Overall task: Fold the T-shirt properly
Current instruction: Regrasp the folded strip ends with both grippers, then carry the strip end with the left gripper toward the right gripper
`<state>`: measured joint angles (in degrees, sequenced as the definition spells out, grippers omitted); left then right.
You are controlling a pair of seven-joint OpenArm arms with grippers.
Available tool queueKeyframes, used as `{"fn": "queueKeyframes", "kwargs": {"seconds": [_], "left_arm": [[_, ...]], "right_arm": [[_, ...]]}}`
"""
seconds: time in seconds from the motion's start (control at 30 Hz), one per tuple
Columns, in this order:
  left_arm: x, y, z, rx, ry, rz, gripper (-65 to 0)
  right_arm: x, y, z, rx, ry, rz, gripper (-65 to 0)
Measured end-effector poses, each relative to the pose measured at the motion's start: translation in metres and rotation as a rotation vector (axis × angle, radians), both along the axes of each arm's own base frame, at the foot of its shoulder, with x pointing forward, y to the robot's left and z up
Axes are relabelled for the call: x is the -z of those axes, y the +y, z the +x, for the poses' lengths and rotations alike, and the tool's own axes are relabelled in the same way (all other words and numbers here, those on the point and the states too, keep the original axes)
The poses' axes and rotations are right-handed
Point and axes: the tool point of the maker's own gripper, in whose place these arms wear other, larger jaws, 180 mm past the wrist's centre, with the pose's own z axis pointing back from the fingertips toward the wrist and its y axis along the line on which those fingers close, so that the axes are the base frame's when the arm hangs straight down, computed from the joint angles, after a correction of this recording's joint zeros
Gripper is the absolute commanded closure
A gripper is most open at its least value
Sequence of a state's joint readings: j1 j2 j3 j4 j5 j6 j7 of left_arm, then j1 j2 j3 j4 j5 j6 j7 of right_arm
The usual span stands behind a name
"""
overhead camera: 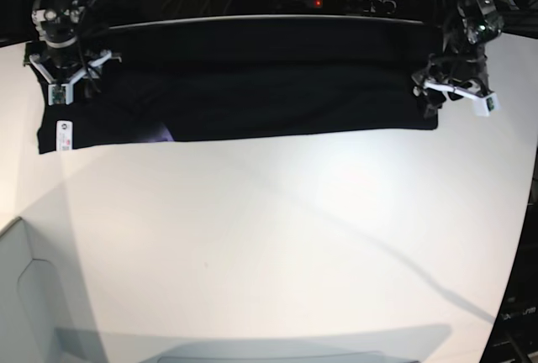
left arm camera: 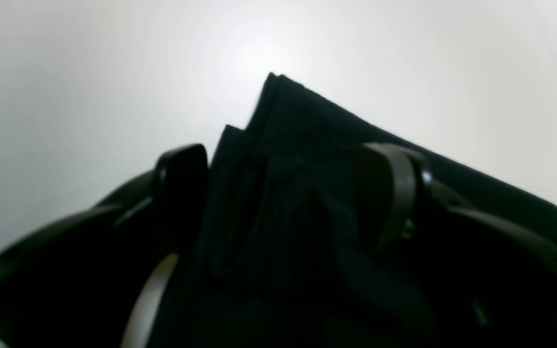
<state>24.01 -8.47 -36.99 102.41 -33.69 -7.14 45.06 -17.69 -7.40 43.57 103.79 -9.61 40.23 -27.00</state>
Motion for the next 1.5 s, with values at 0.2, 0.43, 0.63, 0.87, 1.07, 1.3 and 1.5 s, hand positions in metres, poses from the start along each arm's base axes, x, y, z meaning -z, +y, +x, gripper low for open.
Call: {"fn": "queueKeyframes", "kwargs": {"seconds": [0.2,0.43,0.63,0.87,1.07,1.3,1.5], "left_arm": [[0.017,-0.002,-0.019,0.003,0.084,-0.029,-45.8],[0.034,0.002,-0.028,-0.022,0.119,-0.050,-45.8],[0.042,-0.005,-0.025,-0.008,0.113,-0.056,-44.1],[0.057,-0.021,-0.018,0.016,0.098,-0.096,-11.5],[0.058,-0.020,-0.020,0.011,0.100,-0.109,-0.2],[0.018,-0.010,-0.022,0.006,0.098,-0.044,0.0],[-0.029,-0.013,0.013,0.037,-0.057,0.017,0.0]], "right_arm": [[0.018,-0.003,0.001,-0.003,0.021,0.039,-32.6],[0.020,-0.005,0.007,-0.001,0.006,0.050,-32.6],[0.020,-0.005,0.007,-0.001,0.007,0.051,-32.6],[0.024,-0.005,0.008,-0.001,-0.008,0.071,-32.5],[0.023,-0.007,0.011,-0.002,-0.012,0.069,-32.5],[0.021,-0.002,0.023,-0.030,-0.011,0.060,-32.5],[0.021,0.009,0.033,-0.049,-0.018,0.076,-32.5]]}}
